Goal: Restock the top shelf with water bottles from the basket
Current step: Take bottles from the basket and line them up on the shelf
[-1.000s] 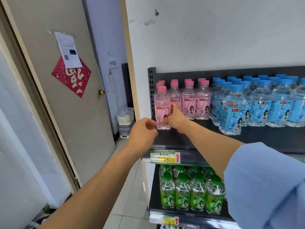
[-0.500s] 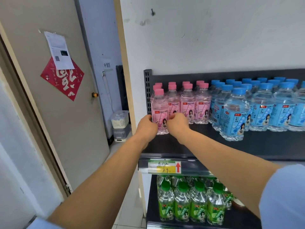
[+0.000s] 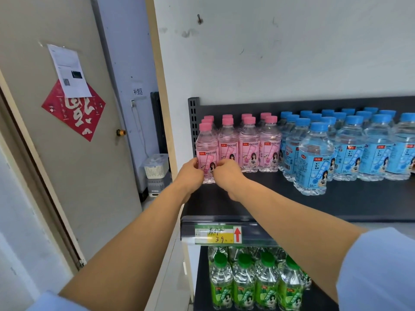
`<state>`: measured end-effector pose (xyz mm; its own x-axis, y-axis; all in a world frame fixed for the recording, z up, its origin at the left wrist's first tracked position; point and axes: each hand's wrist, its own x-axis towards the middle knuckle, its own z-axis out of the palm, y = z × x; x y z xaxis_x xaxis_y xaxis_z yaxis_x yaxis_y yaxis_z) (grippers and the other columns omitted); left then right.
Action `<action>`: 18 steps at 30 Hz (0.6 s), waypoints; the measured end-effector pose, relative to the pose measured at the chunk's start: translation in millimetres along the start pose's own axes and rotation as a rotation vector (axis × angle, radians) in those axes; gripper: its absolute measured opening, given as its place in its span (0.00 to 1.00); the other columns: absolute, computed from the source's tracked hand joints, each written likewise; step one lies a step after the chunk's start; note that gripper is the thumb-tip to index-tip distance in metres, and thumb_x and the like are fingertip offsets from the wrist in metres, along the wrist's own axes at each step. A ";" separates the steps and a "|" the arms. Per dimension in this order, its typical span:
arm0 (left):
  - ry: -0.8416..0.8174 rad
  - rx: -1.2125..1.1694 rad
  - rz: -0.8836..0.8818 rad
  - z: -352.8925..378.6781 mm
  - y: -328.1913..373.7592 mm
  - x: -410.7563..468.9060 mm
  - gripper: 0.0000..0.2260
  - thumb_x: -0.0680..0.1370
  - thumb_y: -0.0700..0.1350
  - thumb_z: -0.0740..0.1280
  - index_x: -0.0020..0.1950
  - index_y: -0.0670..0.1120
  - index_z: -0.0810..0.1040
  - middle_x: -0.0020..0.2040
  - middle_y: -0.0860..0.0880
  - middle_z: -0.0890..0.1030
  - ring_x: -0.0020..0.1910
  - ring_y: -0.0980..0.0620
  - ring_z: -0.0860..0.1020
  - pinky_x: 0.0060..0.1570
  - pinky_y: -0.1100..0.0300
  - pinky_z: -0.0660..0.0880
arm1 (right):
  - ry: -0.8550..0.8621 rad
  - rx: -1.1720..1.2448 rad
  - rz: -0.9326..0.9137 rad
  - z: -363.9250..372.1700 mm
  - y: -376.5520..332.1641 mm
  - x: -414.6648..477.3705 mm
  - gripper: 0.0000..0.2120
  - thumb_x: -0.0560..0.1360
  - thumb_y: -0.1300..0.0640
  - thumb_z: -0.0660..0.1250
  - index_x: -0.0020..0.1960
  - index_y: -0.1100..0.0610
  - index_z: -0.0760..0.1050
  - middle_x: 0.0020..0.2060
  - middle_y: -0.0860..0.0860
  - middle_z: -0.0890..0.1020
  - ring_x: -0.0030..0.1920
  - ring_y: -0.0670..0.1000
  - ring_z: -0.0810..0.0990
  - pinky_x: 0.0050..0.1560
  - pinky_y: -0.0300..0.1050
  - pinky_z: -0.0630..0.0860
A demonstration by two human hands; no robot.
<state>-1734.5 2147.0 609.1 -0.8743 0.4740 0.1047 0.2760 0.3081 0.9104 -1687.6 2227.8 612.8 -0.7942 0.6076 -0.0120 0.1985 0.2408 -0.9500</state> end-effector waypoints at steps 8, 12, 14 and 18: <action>0.025 0.016 -0.062 -11.4 2.6 -7.9 0.24 0.77 0.30 0.57 0.74 0.42 0.63 0.70 0.46 0.69 0.67 0.45 0.70 0.66 0.51 0.69 | -0.020 -0.051 -0.020 -10.1 0.1 -9.6 0.17 0.79 0.68 0.56 0.67 0.65 0.69 0.64 0.60 0.74 0.64 0.58 0.73 0.62 0.47 0.71; 0.181 -0.037 0.002 -12.9 12.6 -26.9 0.17 0.78 0.31 0.56 0.63 0.43 0.72 0.56 0.47 0.77 0.50 0.50 0.76 0.44 0.61 0.73 | -0.022 -0.046 -0.090 -28.9 0.3 -24.3 0.18 0.79 0.66 0.60 0.68 0.61 0.70 0.64 0.56 0.75 0.53 0.50 0.72 0.50 0.40 0.68; 0.192 -0.067 0.061 -8.9 21.9 -44.9 0.14 0.77 0.31 0.57 0.56 0.46 0.75 0.50 0.49 0.78 0.50 0.50 0.78 0.44 0.62 0.74 | -0.010 -0.049 -0.161 -42.3 0.4 -39.6 0.16 0.79 0.64 0.60 0.67 0.61 0.72 0.63 0.55 0.77 0.53 0.48 0.73 0.49 0.39 0.67; 0.149 -0.072 0.173 9.6 38.3 -98.4 0.14 0.75 0.31 0.61 0.51 0.48 0.77 0.45 0.51 0.79 0.44 0.56 0.79 0.47 0.62 0.76 | 0.042 -0.095 -0.310 -76.2 6.9 -82.8 0.12 0.79 0.61 0.62 0.61 0.58 0.77 0.55 0.49 0.79 0.54 0.46 0.75 0.48 0.32 0.69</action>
<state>-1634.1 2120.1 629.9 -0.8673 0.3862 0.3141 0.4020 0.1711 0.8995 -1576.7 2236.9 631.0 -0.8013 0.5246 0.2878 0.0054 0.4872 -0.8733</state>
